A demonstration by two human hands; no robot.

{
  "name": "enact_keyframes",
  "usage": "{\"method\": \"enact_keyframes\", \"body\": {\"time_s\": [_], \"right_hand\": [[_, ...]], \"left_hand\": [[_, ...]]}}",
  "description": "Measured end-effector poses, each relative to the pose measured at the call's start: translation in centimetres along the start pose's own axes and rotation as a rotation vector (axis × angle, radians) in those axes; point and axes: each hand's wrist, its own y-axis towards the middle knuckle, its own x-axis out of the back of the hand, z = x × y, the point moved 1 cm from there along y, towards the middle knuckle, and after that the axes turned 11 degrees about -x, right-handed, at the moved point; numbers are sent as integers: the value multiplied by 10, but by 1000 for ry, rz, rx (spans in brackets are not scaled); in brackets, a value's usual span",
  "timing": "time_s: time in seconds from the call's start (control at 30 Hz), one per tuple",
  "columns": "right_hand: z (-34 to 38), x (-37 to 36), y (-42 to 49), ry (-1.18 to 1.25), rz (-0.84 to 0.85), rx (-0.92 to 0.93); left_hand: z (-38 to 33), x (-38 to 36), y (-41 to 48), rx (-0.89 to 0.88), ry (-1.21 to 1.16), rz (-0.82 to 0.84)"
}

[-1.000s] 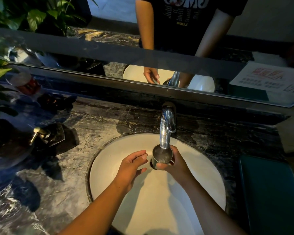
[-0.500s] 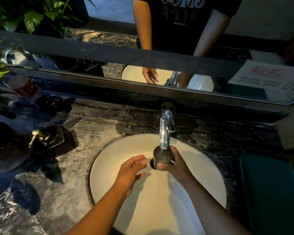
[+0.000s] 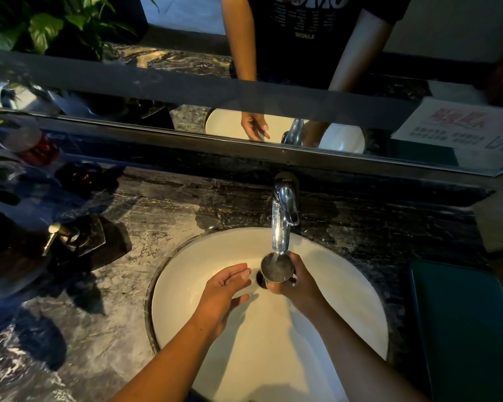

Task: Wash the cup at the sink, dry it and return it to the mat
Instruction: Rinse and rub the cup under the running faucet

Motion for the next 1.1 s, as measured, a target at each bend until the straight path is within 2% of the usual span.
{"method": "enact_keyframes", "body": {"time_s": [0.33,0.7,0.8,1.1], "right_hand": [[-1,-5,4,-52,39,-12],[7,-2,3,9,-9,-5],[8,-1,1,-5,29,-17],[11,3,-4,22,32,14]], "left_hand": [[2,-2,4,4,-11,7],[4,-1,5,0,-3,27],[4,-1,7,-7,1,32],[1,-17,14,-67,33,101]]}}
